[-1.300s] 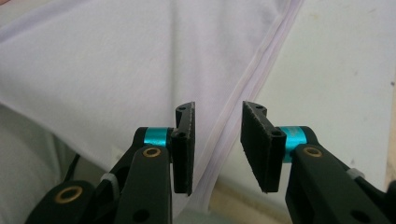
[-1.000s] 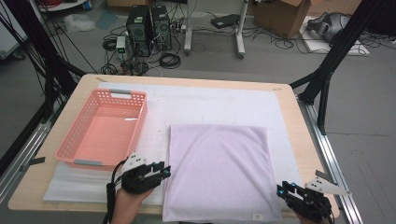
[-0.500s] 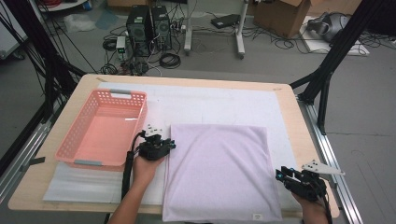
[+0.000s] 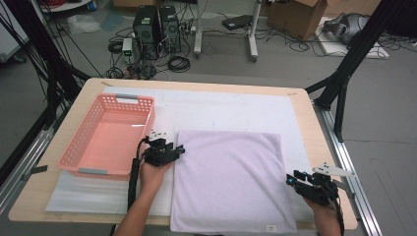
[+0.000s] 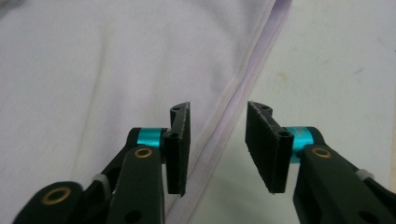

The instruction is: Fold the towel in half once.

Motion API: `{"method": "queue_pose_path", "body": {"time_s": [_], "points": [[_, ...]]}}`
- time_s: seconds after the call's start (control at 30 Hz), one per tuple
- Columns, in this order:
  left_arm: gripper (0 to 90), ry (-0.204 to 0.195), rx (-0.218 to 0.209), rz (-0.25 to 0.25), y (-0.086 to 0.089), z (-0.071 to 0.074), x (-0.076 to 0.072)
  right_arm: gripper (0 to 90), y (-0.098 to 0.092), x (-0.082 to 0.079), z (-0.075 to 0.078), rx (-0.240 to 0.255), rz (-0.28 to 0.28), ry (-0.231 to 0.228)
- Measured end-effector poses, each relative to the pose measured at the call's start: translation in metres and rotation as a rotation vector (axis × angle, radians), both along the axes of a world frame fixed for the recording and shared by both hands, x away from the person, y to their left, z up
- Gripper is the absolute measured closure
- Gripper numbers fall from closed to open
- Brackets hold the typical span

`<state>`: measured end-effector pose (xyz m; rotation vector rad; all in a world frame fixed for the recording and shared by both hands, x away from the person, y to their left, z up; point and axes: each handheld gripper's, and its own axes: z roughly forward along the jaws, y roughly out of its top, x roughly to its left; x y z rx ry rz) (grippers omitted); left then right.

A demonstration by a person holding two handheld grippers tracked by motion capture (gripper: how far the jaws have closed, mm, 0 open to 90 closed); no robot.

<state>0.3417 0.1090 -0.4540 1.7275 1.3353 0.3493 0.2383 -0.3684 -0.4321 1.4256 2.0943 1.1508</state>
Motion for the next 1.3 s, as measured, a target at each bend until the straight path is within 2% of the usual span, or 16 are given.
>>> {"method": "queue_pose_path", "body": {"time_s": [0.13, 0.23, 0.4, 0.47, 0.53, 0.63, 0.67, 0.7, 0.73, 0.8, 0.93, 1.0, 1.03, 1.1, 1.2, 1.3], "points": [[45.8, 0.013, 0.038, -0.043, -0.008, 0.006, 0.011, 46.3, 0.001, 0.026, 0.002, -0.009, -0.037, -0.014], [42.0, 0.027, 0.060, -0.031, -0.010, 0.005, 0.021, 45.1, 0.004, 0.055, -0.003, -0.015, -0.067, 0.014], [45.6, 0.004, 0.075, -0.044, -0.015, 0.004, 0.029, 46.5, 0.013, 0.088, -0.012, -0.048, -0.082, 0.043], [48.4, -0.012, 0.093, -0.041, -0.018, 0.003, 0.028, 47.9, 0.015, 0.099, -0.014, -0.051, -0.097, 0.056], [52.4, -0.032, 0.138, -0.049, -0.021, 0.003, 0.027, 51.8, 0.017, 0.108, -0.014, -0.050, -0.103, 0.061], [62.1, -0.039, 0.142, -0.048, -0.019, 0.002, 0.027, 65.8, 0.021, 0.112, -0.014, -0.095, -0.091, 0.049], [67.4, -0.038, 0.135, -0.059, -0.018, 0.002, 0.027, 77.3, 0.019, 0.112, -0.014, -0.073, -0.082, 0.055], [74.9, -0.038, 0.119, -0.090, -0.019, 0.002, 0.027, 82.5, 0.019, 0.112, -0.014, -0.046, -0.063, 0.066], [82.8, -0.047, 0.139, -0.104, -0.021, 0.002, 0.026, 84.1, 0.021, 0.111, -0.014, -0.058, -0.062, 0.062], [83.7, -0.057, 0.157, -0.100, -0.024, 0.002, 0.024, 85.2, 0.025, 0.110, -0.013, -0.096, -0.050, 0.049], [84.8, -0.021, 0.102, -0.050, -0.024, 0.002, 0.025, 86.4, 0.019, 0.111, -0.015, -0.021, -0.061, 0.070], [85.4, -0.012, 0.069, -0.027, -0.024, 0.003, 0.026, 86.7, 0.019, 0.111, -0.015, -0.026, -0.059, 0.062], [85.5, -0.021, 0.044, -0.012, -0.024, 0.004, 0.027, 86.8, 0.020, 0.111, -0.014, -0.036, -0.058, 0.051], [85.7, -0.039, 0.033, -0.001, -0.025, 0.007, 0.028, 86.9, 0.020, 0.111, -0.012, -0.038, -0.060, 0.022], [85.7, -0.058, 0.065, -0.011, -0.029, 0.016, 0.033, 87.0, 0.013, 0.114, -0.010, 0.033, -0.084, 0.013], [85.7, -0.086, 0.056, -0.006, -0.031, 0.025, 0.039, 87.1, 0.010, 0.119, -0.007, 0.053, -0.093, 0.011]]}}
